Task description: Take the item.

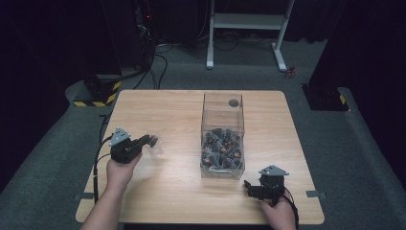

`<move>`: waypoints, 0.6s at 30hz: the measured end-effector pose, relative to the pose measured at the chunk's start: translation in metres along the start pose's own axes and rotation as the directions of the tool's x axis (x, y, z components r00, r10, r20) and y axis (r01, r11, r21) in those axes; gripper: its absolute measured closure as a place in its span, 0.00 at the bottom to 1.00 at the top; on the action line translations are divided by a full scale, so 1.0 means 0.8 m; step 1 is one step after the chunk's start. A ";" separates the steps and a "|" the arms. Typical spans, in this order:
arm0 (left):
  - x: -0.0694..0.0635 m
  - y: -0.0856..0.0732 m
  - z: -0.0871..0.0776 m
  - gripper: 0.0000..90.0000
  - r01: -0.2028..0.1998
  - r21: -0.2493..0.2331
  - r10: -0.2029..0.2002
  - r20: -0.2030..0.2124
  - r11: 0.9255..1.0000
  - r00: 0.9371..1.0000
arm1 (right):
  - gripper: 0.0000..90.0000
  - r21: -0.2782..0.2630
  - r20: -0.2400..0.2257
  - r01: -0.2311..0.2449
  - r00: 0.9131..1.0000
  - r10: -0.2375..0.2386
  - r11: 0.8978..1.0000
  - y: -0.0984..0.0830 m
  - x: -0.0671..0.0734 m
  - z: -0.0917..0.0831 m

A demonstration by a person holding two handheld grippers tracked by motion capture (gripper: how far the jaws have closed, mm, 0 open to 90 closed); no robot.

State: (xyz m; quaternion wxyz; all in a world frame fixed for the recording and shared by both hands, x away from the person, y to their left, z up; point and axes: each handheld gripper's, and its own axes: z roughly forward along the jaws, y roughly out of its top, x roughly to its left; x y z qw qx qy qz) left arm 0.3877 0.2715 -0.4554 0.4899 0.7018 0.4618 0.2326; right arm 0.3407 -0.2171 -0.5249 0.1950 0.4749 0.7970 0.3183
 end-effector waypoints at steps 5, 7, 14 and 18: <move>0.001 -0.003 0.002 1.00 0.005 0.006 -0.005 -0.003 1.000 1.000 | 0.09 0.000 0.000 0.000 1.000 0.000 1.000 0.000 0.000 0.000; 0.001 -0.002 0.002 1.00 0.000 0.008 0.000 -0.003 1.000 1.000 | 0.09 0.000 0.000 0.000 1.000 0.000 1.000 0.000 0.000 0.000; 0.001 -0.002 0.002 0.98 0.004 0.002 -0.004 0.005 1.000 1.000 | 0.09 0.000 0.000 0.000 1.000 0.000 1.000 0.000 0.000 0.000; -0.001 -0.001 0.002 0.83 0.003 -0.007 -0.003 0.008 1.000 1.000 | 0.09 0.000 0.000 0.000 1.000 0.000 1.000 0.000 0.000 0.000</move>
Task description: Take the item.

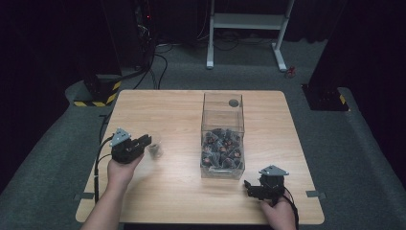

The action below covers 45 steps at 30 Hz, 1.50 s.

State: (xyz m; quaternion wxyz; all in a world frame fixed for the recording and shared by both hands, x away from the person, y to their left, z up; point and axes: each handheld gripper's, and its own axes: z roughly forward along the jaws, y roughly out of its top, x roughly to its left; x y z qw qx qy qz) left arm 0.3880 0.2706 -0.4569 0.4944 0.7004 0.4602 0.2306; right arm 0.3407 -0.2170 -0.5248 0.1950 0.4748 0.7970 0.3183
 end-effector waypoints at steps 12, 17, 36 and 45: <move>-0.009 0.009 -0.003 0.43 -0.034 0.000 0.034 -0.037 0.999 0.999 | 0.09 0.000 0.000 0.002 1.000 -0.002 1.000 0.000 0.000 0.000; -0.008 0.011 -0.005 0.30 -0.026 0.012 0.026 -0.026 1.000 0.999 | 0.09 0.000 0.000 0.002 1.000 -0.002 1.000 0.000 0.000 0.000; -0.001 -0.006 -0.031 0.22 -0.014 0.044 0.015 -0.028 0.999 0.999 | 0.09 0.001 -0.001 0.001 1.000 -0.001 1.000 0.000 0.000 0.000; 0.007 -0.041 -0.044 0.23 -0.002 0.103 0.005 -0.031 0.995 1.000 | 0.09 0.001 -0.001 0.001 1.000 -0.001 1.000 0.000 0.000 0.000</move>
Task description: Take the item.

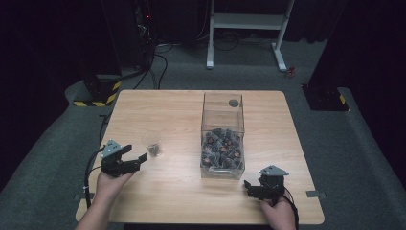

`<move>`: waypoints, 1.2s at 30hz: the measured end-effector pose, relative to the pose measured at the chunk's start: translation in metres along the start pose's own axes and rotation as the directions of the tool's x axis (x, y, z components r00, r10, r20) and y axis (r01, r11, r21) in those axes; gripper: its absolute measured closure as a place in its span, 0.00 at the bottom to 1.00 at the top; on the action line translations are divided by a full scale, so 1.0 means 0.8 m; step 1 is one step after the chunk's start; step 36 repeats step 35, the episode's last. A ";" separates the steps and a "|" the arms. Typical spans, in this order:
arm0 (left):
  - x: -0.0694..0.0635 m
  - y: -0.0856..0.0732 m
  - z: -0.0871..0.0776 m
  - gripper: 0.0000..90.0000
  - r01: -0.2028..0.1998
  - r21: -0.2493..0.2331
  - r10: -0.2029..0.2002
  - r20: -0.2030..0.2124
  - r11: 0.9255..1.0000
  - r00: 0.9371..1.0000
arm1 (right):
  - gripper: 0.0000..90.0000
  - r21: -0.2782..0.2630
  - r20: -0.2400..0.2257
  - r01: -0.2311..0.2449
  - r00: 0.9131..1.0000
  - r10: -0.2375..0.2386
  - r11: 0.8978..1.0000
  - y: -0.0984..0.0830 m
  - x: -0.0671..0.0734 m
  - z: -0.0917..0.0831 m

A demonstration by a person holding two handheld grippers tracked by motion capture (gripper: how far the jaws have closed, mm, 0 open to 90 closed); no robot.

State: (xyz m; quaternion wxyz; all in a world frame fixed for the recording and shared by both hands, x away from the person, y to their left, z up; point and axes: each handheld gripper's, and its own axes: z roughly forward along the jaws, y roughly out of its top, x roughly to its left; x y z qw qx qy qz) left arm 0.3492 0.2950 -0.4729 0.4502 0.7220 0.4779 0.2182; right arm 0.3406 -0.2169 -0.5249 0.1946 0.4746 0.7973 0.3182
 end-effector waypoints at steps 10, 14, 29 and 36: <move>0.003 -0.049 -0.003 0.24 0.018 0.099 -0.019 0.005 0.995 1.000 | 0.09 -0.001 0.000 -0.001 1.000 0.001 1.000 0.000 0.000 0.000; -0.001 -0.068 -0.003 0.24 0.012 0.138 -0.013 0.004 0.990 1.000 | 0.09 -0.001 0.000 -0.001 1.000 0.001 1.000 0.000 0.000 0.000; -0.027 -0.086 0.002 0.13 -0.062 0.221 0.083 -0.087 0.973 0.993 | 0.09 -0.001 0.000 -0.002 1.000 0.002 1.000 0.000 0.000 0.000; -0.026 -0.086 0.002 0.12 -0.039 0.221 0.065 -0.110 0.975 0.992 | 0.09 -0.001 0.002 -0.002 1.000 0.002 1.000 0.000 0.000 0.000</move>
